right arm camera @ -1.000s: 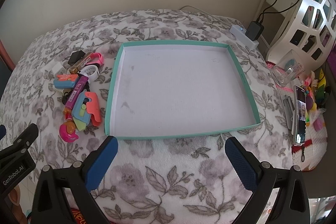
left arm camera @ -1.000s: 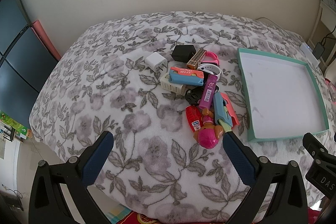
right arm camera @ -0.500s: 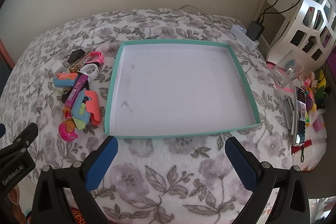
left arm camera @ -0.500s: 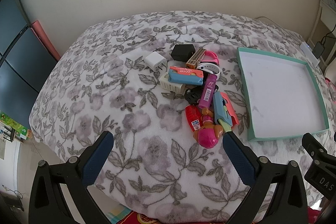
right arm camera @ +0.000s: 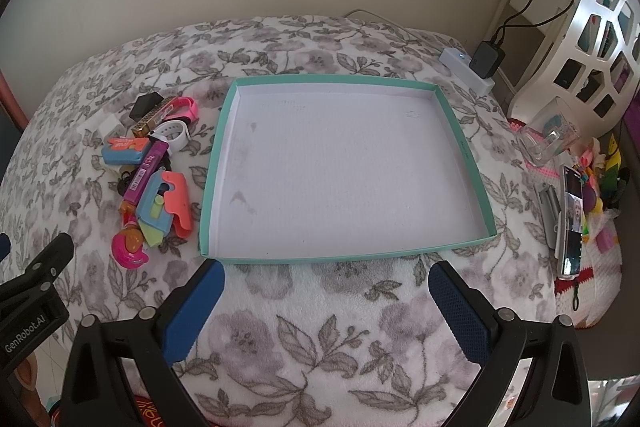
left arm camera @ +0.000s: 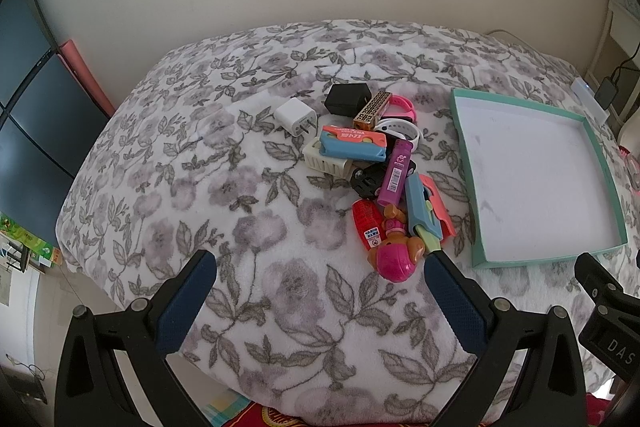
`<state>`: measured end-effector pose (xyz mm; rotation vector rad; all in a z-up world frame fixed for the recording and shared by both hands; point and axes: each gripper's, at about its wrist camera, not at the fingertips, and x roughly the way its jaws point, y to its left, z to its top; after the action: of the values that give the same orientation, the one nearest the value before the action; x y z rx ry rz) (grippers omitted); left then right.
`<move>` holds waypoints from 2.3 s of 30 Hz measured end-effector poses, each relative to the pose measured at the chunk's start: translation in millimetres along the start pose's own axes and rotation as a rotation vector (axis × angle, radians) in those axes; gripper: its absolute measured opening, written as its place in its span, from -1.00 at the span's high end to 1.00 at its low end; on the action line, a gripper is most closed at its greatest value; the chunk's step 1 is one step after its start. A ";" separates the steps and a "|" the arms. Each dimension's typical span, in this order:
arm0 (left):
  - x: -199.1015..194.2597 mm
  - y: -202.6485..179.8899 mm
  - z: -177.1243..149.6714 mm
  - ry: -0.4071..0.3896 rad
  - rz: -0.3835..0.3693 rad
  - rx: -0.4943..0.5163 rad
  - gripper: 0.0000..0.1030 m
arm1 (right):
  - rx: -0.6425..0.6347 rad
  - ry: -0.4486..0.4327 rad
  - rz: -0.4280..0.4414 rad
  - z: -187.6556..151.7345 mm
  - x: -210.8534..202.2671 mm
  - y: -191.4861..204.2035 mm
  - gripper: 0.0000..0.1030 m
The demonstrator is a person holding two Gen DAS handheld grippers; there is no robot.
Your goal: Organize rigid objects
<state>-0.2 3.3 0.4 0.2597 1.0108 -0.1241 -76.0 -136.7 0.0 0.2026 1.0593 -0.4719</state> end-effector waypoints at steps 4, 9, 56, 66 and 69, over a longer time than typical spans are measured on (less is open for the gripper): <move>0.0 0.0 0.0 0.000 0.000 0.000 -1.00 | -0.002 0.000 0.000 -1.2 1.0 0.9 -1.00; 0.1 -0.2 0.1 0.001 0.000 0.001 -1.00 | -0.003 0.000 0.000 -0.7 1.0 1.0 -1.00; 132.6 26.5 27.5 0.238 -0.182 -0.178 -1.00 | -0.031 0.063 0.212 61.8 67.2 57.8 -1.00; 143.6 19.7 23.3 0.253 -0.200 -0.206 -0.99 | -0.042 0.070 0.230 60.3 66.6 62.1 -1.00; 142.9 13.6 22.4 0.249 -0.215 -0.194 -0.95 | -0.042 0.067 0.224 61.0 66.4 62.1 -1.00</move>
<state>96.6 12.7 -107.6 -0.0125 1.2882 -0.1908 27.7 -123.4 -32.5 0.2977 1.0967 -0.2423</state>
